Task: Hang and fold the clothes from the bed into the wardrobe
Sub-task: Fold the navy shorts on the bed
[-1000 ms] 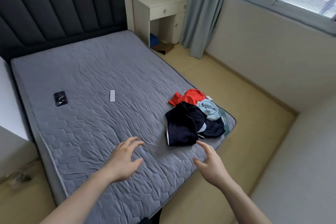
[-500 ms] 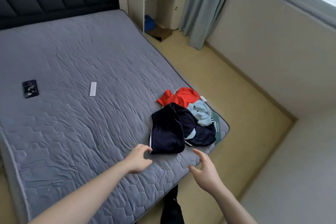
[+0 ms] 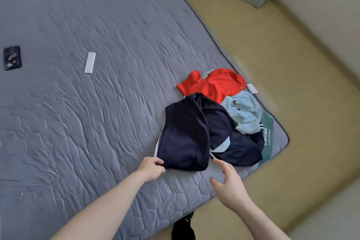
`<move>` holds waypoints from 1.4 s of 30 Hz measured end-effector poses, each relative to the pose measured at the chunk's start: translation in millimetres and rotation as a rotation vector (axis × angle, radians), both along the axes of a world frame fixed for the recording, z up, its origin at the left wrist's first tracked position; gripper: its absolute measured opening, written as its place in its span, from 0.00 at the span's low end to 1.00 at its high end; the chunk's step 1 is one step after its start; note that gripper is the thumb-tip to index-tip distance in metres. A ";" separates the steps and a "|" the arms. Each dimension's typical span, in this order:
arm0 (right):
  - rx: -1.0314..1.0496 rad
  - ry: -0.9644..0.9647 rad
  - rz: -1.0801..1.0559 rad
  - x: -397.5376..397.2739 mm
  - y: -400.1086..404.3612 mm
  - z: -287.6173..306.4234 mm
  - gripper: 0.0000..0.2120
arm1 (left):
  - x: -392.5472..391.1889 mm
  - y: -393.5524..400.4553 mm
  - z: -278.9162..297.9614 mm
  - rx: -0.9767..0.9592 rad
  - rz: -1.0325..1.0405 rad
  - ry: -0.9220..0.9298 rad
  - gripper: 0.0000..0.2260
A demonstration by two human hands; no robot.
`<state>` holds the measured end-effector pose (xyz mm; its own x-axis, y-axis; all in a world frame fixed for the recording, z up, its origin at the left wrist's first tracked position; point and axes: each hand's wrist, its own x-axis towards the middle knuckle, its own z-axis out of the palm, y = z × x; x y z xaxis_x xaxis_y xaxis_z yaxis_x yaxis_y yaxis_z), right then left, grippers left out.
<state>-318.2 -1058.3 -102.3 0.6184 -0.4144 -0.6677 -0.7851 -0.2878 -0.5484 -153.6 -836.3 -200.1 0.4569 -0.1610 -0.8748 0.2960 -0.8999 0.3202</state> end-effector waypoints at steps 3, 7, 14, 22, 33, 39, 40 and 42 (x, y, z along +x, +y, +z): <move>0.010 0.012 -0.024 3.7 -11.6 -39.5 0.26 | 0.0 -14.5 -57.8 0.033 0.080 0.054 0.18; 0.030 0.027 -0.001 5.2 -11.4 -70.7 0.26 | -4.9 -18.5 -94.0 0.019 0.194 0.107 0.24; 0.049 0.017 0.007 -10.0 14.0 -35.7 0.24 | -12.4 0.3 1.6 -0.187 0.237 -0.228 0.09; 0.069 -0.043 0.237 -25.9 93.3 115.5 0.42 | -41.8 53.7 260.8 -0.609 0.441 -0.484 0.04; 0.194 -0.330 0.209 -18.6 247.2 254.8 0.02 | -55.7 190.7 397.5 -0.792 0.873 -0.136 0.04; 0.179 -0.439 0.116 5.1 254.1 309.6 0.09 | -68.1 283.6 401.4 -0.575 0.361 -0.446 0.15; 0.209 -0.456 0.085 8.7 257.5 316.1 0.06 | -80.5 292.5 397.5 -0.495 0.178 -0.508 0.19; 0.274 -0.481 -0.018 17.1 265.9 330.9 0.01 | -109.8 301.3 390.4 -0.420 -0.118 -0.562 0.30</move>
<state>-301.1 -792.3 228.6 0.8748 -0.2783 -0.3965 -0.4308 -0.0727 -0.8995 -263.5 -535.0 190.3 0.7793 -0.5094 -0.3649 -0.1080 -0.6828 0.7226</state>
